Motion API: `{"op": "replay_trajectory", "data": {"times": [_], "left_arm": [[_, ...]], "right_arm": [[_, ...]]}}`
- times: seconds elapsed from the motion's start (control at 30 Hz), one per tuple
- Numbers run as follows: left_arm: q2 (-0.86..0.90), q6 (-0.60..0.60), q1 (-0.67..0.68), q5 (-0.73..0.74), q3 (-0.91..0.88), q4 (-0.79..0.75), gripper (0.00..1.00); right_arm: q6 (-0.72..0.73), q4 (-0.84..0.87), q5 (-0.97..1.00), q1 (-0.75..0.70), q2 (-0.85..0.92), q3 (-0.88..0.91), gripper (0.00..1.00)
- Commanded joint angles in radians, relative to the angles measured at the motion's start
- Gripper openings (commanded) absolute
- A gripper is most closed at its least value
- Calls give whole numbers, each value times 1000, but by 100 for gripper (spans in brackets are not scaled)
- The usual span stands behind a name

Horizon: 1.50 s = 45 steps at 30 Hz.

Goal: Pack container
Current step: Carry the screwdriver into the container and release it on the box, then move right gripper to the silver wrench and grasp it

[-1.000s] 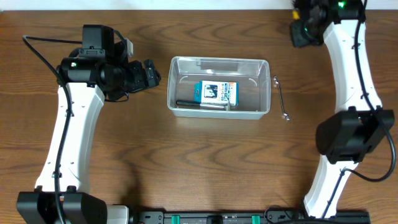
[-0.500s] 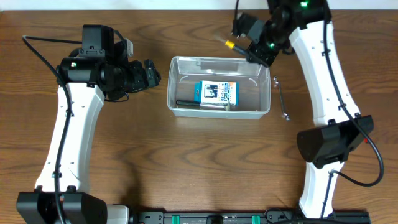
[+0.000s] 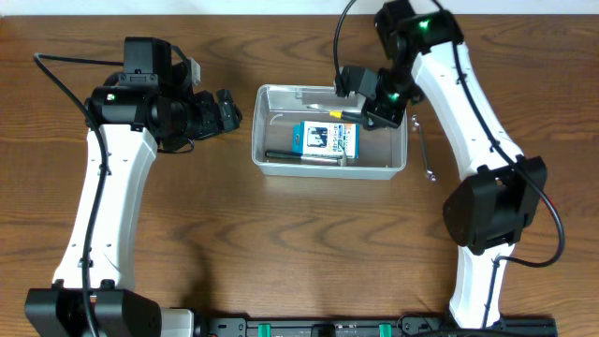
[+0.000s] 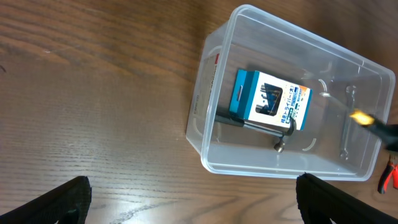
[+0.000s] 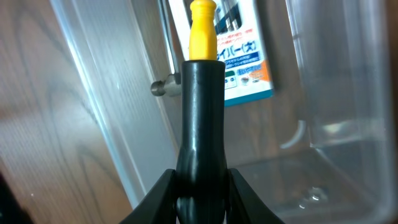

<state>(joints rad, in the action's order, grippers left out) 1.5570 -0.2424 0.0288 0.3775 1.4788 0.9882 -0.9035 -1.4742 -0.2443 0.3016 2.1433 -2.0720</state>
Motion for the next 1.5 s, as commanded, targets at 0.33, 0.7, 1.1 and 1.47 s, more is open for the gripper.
{"op": "replay_trajectory", "data": {"times": [0.33,0.7,1.1,1.47], "left_arm": [[-6,2,2,-9,0,2,98],[-6,2,2,-9,0,2,98],[-6,2,2,-9,0,2,98],[-6,2,2,-9,0,2,98]], "right_arm": [[48,152,-31,17,-9,169,6],[62,226,-37,41,-9,169,62],[163,205,-36,64,-11,148,99],[751,83,177,-53,-94,-157,99]]}}
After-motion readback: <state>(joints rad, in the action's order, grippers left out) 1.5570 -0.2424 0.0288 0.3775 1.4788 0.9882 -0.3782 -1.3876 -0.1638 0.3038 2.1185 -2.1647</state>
